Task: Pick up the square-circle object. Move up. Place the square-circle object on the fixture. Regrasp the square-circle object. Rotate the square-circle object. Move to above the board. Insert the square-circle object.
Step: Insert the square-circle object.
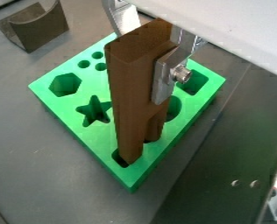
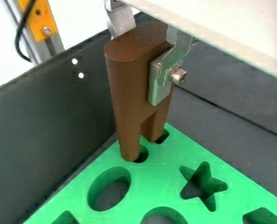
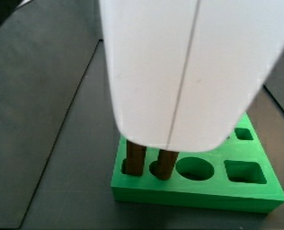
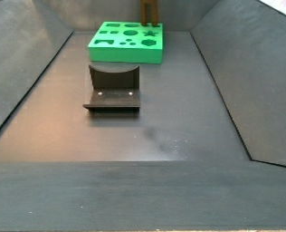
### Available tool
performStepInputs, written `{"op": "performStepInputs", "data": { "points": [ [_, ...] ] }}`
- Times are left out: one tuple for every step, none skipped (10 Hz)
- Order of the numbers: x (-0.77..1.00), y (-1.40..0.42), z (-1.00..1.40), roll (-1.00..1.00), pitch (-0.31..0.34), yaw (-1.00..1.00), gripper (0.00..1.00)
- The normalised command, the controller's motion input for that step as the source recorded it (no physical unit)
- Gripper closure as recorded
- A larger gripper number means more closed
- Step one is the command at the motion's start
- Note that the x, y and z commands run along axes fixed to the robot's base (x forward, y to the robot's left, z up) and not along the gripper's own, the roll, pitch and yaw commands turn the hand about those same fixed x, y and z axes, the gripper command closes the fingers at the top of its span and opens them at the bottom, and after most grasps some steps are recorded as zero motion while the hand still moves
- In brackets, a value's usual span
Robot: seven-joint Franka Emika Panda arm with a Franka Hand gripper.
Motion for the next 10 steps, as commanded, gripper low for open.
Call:
{"op": "performStepInputs", "data": {
  "points": [
    [-0.08,0.06,-0.11,0.0,-0.06,0.14,1.0],
    [-0.09,0.03,-0.06,-0.01,-0.044,0.07,1.0],
    [-0.21,0.07,-0.04,-0.05,-0.086,0.05,1.0],
    [-0.25,0.03,-0.05,-0.06,-0.143,0.05,1.0],
    [-0.19,0.07,-0.13,-0.1,-0.187,0.07,1.0],
    [-0.18,0.06,-0.12,-0.15,-0.259,0.06,1.0],
    [-0.12,0.0,-0.17,-0.14,-0.286,0.07,1.0],
    [-0.08,0.0,-0.24,-0.15,-0.324,0.07,1.0],
    [0.0,0.0,-0.33,-0.04,-0.226,0.19,1.0],
    [0.0,0.0,-0.32,0.0,-0.124,0.2,1.0]
  ]
}}
